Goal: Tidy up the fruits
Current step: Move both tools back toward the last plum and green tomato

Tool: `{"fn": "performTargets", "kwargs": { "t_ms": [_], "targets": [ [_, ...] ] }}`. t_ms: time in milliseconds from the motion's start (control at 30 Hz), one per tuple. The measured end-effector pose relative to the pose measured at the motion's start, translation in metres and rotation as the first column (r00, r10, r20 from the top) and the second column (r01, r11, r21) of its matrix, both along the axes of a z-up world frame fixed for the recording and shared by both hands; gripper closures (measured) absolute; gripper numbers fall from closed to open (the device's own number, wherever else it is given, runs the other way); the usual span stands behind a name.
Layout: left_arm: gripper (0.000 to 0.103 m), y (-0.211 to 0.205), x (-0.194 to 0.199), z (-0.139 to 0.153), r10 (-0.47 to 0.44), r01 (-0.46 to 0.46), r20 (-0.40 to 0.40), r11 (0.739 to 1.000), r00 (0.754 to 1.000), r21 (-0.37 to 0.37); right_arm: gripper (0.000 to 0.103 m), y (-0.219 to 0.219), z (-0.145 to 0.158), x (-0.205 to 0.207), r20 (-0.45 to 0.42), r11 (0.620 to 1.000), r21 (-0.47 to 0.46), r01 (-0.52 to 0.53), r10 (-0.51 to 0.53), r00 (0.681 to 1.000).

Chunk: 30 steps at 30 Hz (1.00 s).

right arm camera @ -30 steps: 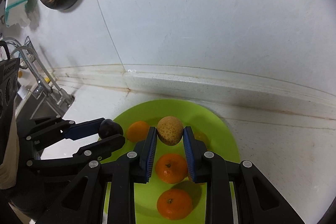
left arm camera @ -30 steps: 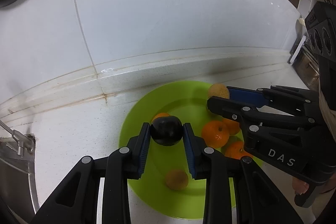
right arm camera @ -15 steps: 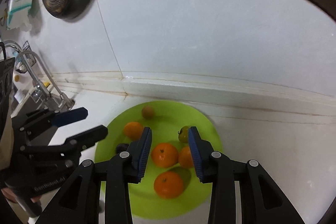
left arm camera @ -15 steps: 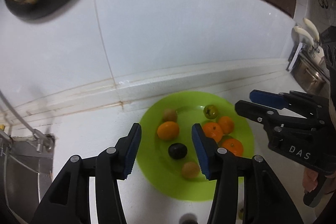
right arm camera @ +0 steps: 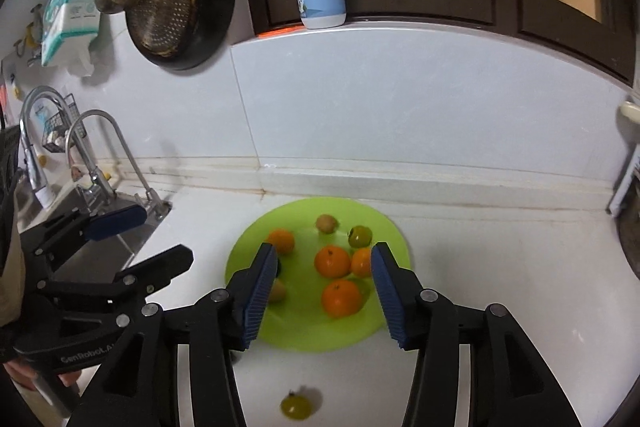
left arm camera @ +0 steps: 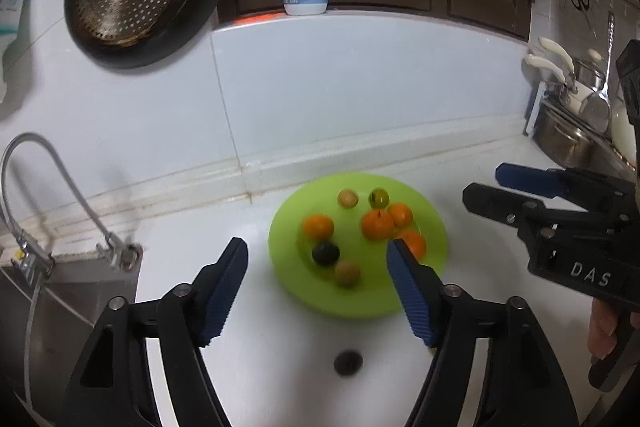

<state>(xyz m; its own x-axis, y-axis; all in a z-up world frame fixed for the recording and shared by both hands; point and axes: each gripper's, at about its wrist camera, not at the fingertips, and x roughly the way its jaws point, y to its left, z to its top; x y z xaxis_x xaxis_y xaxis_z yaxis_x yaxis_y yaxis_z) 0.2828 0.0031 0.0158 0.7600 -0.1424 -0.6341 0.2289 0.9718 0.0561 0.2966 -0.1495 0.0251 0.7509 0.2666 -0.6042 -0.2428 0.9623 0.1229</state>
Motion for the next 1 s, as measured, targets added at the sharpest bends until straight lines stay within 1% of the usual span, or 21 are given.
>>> {"fn": "performTargets", "kwargs": {
  "t_ms": [67,133,233,300,600,1000],
  "targets": [
    [0.028,0.002,-0.01,-0.002,-0.003,0.003,-0.004,1.0,1.0,0.0,0.053,0.0,0.0,-0.012,0.0,1.0,-0.007,0.011,-0.011,1.0],
    [0.022,0.002,-0.021,-0.005,-0.003,0.003,-0.015,1.0,1.0,-0.002,0.049,0.0,-0.003,-0.022,-0.006,1.0,-0.006,0.02,-0.02,1.0],
    [0.019,0.004,-0.031,-0.011,-0.011,0.011,-0.032,1.0,0.999,0.001,0.048,0.002,-0.006,-0.037,-0.02,1.0,-0.003,0.021,-0.021,1.0],
    [0.014,0.006,-0.037,-0.017,-0.009,0.009,-0.046,1.0,0.999,0.005,0.048,0.005,-0.011,-0.045,-0.037,1.0,-0.007,0.021,-0.021,0.999],
    [0.013,0.015,-0.051,-0.041,-0.012,0.014,-0.11,1.0,0.994,0.021,0.048,0.016,-0.036,-0.065,-0.105,0.999,-0.03,0.023,-0.026,0.994],
    [0.013,0.016,-0.049,-0.081,-0.048,0.06,-0.207,0.997,0.977,0.055,0.048,0.021,-0.078,-0.071,-0.222,0.999,-0.033,0.035,-0.042,0.974]
  ]
}}
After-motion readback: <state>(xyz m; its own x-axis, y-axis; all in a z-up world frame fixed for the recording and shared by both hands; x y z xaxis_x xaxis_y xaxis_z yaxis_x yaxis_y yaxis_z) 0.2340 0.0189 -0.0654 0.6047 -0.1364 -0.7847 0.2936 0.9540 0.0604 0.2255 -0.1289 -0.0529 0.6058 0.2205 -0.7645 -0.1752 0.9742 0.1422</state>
